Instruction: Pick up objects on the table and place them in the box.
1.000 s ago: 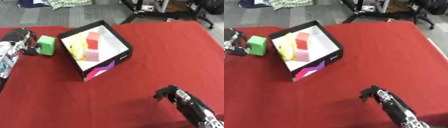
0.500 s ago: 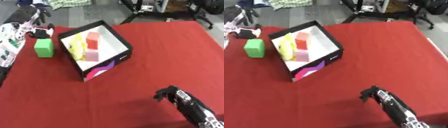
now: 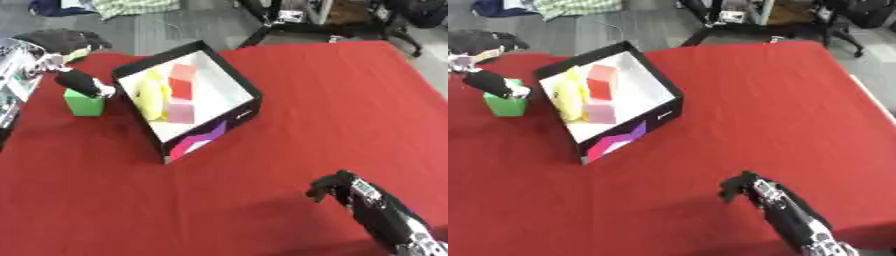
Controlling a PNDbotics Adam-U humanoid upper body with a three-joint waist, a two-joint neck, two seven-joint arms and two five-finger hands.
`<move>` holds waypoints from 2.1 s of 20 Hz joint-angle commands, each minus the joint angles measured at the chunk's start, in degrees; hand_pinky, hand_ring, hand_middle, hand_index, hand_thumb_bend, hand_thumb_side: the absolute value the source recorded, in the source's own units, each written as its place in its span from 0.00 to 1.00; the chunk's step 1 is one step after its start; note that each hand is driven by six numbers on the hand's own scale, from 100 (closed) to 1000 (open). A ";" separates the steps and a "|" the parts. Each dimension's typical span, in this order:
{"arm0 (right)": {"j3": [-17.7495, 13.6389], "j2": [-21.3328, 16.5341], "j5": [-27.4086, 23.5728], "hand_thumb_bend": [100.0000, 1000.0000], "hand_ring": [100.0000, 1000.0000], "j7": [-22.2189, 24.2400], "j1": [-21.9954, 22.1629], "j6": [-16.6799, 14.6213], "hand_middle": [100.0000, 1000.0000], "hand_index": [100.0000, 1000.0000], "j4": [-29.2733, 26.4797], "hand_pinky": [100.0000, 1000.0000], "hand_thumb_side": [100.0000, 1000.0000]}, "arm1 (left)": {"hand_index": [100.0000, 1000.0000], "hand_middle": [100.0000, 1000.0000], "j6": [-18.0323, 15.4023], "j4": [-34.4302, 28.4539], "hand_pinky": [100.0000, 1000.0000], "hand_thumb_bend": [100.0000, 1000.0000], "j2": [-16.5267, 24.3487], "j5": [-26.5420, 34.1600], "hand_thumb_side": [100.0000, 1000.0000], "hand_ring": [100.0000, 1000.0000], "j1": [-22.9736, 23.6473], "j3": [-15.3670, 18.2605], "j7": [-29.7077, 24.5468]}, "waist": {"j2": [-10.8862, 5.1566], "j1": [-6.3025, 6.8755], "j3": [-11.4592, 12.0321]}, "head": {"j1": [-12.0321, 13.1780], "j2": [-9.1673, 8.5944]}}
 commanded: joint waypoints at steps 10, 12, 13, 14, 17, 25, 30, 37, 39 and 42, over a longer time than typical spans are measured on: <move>0.00 -0.22 0.16 0.00 0.72 0.11 -0.27 -0.34 0.46 0.67 -0.61 1.00 1.00 | 1.00 0.92 -2.09 7.63 0.88 0.33 0.15 -5.48 0.34 0.87 -0.74 3.01 7.54 | 0.20 -0.17 0.19 | -0.16 -0.10; 0.00 -0.16 0.15 0.00 0.72 0.11 -0.37 -0.35 0.46 0.67 -0.65 1.00 1.00 | 1.00 0.92 -2.10 8.59 0.88 0.32 -0.20 -5.94 0.33 0.87 -0.53 3.00 8.00 | 0.34 -0.23 0.13 | -0.14 -0.10; -0.01 -0.13 0.13 0.00 0.72 0.10 -0.41 -0.35 0.46 0.67 -0.67 1.00 1.00 | 0.99 0.90 -2.07 8.95 0.87 0.32 -0.36 -6.16 0.32 0.86 -0.43 3.03 8.23 | 0.40 -0.25 0.10 | -0.13 -0.10; -0.03 -0.10 0.13 0.00 0.72 0.08 -0.45 -0.34 0.46 0.67 -0.68 1.00 1.00 | 0.99 0.90 -1.98 9.28 0.87 0.31 -0.53 -6.39 0.32 0.85 -0.29 3.04 8.55 | 0.47 -0.27 0.08 | -0.11 -0.10; -0.03 -0.03 0.13 0.00 0.72 0.10 -0.53 -0.33 0.46 0.67 -0.71 1.00 1.00 | 0.99 0.89 -1.70 9.96 0.86 0.29 -1.00 -7.01 0.30 0.84 -0.02 3.01 9.59 | 0.64 -0.33 0.05 | -0.09 -0.10; 0.01 0.14 0.16 0.00 0.72 0.21 -0.68 -0.35 0.46 0.67 -0.77 1.00 1.00 | 0.98 0.88 0.14 10.95 0.85 0.27 -1.94 -9.10 0.23 0.83 0.77 2.91 14.40 | 1.03 -0.53 -0.03 | -0.19 -0.10; 0.03 0.24 0.20 0.00 0.72 0.28 -0.76 -0.36 0.46 0.67 -0.80 1.00 1.00 | 0.96 0.86 1.34 11.85 0.84 0.26 -2.48 -10.59 0.19 0.81 1.01 2.80 17.09 | 1.22 -0.62 0.00 | -0.24 -0.10; 0.10 0.29 0.24 0.00 0.72 0.42 -0.79 -0.32 0.46 0.67 -0.75 1.00 1.00 | 0.78 0.62 1.67 12.12 0.75 0.22 -2.91 -11.95 0.06 0.60 1.28 2.79 18.92 | 1.25 -0.62 0.07 | -0.40 -0.10; 0.07 0.30 0.25 0.00 0.72 0.39 -0.78 -0.32 0.46 0.67 -0.73 1.00 1.00 | 0.73 0.55 2.36 11.61 0.72 0.21 -2.87 -12.28 0.05 0.54 1.27 2.91 21.19 | 1.24 -0.62 0.05 | -0.48 -0.10; 0.06 0.29 0.31 0.00 0.72 0.41 -0.74 -0.30 0.46 0.67 -0.68 1.00 1.00 | 0.66 0.46 3.57 10.29 0.68 0.18 -2.38 -12.12 0.03 0.46 0.96 2.89 24.76 | 1.19 -0.56 0.05 | -0.53 -0.10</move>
